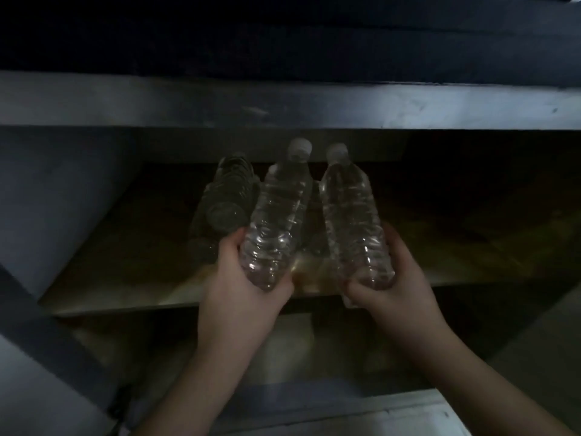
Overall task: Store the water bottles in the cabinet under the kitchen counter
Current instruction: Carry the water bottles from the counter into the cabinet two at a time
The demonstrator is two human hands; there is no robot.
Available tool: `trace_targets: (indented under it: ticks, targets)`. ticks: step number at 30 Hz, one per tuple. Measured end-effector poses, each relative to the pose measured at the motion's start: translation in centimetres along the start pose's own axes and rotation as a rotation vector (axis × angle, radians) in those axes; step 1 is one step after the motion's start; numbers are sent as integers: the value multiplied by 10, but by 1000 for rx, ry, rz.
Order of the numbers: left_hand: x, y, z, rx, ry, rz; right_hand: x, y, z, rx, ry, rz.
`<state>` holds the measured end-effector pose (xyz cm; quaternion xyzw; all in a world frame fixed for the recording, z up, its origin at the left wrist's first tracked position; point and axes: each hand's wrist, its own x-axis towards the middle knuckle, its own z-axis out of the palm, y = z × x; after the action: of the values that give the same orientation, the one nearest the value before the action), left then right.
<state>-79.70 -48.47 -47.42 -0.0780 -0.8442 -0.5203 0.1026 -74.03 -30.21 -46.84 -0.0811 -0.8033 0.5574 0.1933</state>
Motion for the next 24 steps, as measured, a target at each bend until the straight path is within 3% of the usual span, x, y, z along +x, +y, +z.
trace_targets:
  ticks: [5,9,16,20,24]
  targets:
    - [18,6,-9,282,112,244,22,-5,3,-199,139,-77]
    - [30,7,-4,458,173,340,43,-7,8,-341,191,-77]
    - [49,15,13,622,209,406,64,-7,17,-558,208,-61]
    - [62,19,27,652,217,427,83,-9,16,-546,225,1]
    - [72,21,48,671,268,565,100,-7,17,-630,283,-35]
